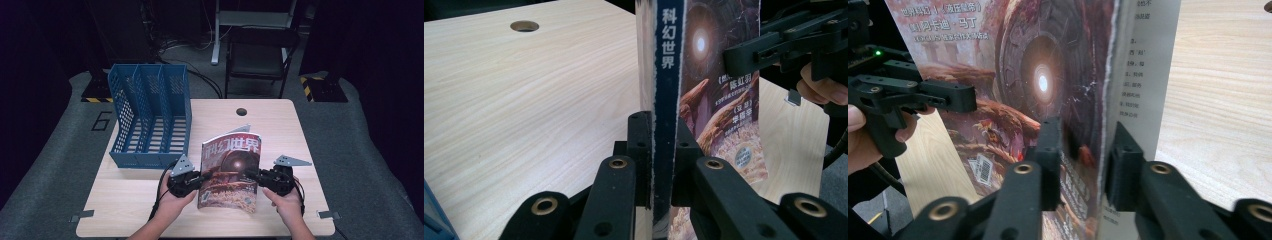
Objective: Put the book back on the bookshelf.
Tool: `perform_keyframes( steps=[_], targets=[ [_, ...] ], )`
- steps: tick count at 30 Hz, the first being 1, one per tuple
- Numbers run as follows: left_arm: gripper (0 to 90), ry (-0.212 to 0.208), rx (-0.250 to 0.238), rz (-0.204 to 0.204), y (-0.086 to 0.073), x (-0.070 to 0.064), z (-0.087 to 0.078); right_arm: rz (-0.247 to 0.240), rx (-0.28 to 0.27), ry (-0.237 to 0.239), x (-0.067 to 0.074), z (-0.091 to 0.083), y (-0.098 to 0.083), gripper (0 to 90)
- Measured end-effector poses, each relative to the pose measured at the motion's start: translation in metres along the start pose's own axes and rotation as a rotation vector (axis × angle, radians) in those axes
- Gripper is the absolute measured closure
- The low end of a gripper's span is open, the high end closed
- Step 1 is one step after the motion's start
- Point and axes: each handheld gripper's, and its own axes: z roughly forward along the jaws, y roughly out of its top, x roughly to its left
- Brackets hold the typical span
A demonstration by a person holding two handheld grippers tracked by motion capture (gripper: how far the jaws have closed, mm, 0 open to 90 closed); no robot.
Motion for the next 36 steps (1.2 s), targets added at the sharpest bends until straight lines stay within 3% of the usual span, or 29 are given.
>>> perform_keyframes(
  steps=[5,11,16,17,19,23,29,31,36],
  targets=[
    [83.8,-0.014,0.002,0.001,0.003,0.0,-0.001,-0.006,0.01,0.017,0.002,-0.002,0.003,84.7],
    [83.6,0.006,-0.002,0.02,0.006,-0.001,-0.004,-0.047,0.009,-0.027,0.012,-0.001,0.008,86.1],
    [83.5,0.036,-0.022,0.054,0.008,-0.001,-0.005,-0.097,-0.026,-0.069,0.02,0.0,0.01,86.2],
    [83.5,0.036,-0.023,0.044,0.008,-0.002,-0.005,-0.112,-0.035,-0.08,0.022,0.0,0.011,86.3],
    [83.4,0.049,-0.029,0.081,0.009,-0.001,-0.006,-0.13,-0.05,-0.103,0.024,0.001,0.012,86.3],
    [83.4,0.063,-0.035,0.11,0.009,-0.001,-0.007,-0.166,-0.071,-0.138,0.03,0.003,0.012,86.3],
    [83.2,0.069,-0.037,0.101,0.004,0.0,-0.006,-0.208,-0.082,-0.163,0.035,0.009,0.011,86.3],
    [83.1,0.067,-0.027,0.11,0.004,0.001,-0.007,-0.214,-0.083,-0.164,0.035,0.01,0.01,86.3],
    [83.0,0.058,-0.022,0.088,0.002,0.0,-0.008,-0.212,-0.087,-0.156,0.035,0.01,0.008,85.7]
  ],
)
